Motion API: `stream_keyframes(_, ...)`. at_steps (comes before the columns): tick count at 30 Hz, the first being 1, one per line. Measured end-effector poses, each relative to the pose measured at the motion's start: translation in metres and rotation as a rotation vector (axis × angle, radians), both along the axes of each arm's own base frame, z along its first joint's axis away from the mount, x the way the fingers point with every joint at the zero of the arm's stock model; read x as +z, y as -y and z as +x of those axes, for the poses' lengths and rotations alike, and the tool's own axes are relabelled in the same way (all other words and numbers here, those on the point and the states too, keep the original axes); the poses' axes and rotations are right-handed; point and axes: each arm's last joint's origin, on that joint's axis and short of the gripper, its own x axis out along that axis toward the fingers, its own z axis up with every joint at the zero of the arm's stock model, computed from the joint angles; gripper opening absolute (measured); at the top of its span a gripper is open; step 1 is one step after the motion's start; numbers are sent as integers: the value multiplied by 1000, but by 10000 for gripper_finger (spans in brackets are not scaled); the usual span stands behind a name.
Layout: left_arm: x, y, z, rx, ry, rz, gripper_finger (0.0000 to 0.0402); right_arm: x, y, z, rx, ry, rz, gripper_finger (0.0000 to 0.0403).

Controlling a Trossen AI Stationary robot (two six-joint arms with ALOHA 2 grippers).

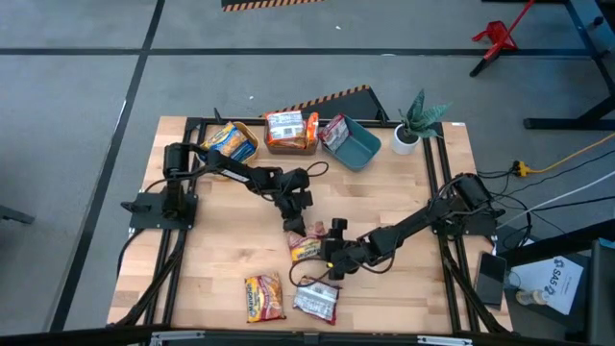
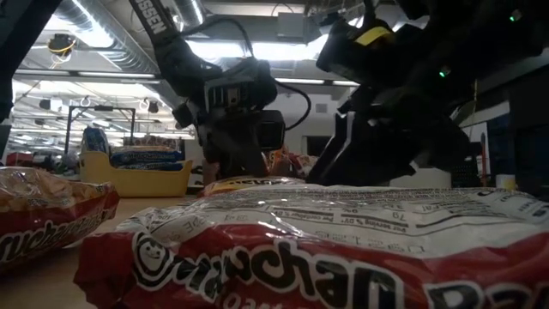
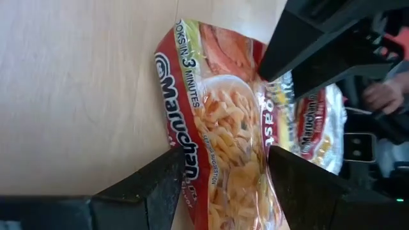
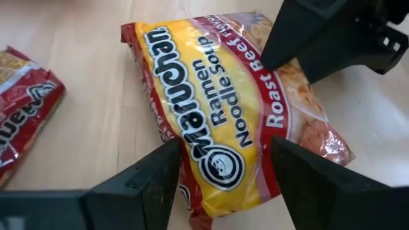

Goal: Sort Maruchan noodles
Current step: Put the red noodle pack into the blue bin

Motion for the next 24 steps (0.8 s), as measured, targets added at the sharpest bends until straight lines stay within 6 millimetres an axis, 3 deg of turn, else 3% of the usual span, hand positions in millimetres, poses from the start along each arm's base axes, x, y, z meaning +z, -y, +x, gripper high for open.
stream_keyframes(12,0,13,2,-53,-18,-115,218,0,-1,0,19,-2,-35,232)
stream_keyframes(24,3,13,4,-5,-74,-247,133,1,-1,0,26,4,-67,232)
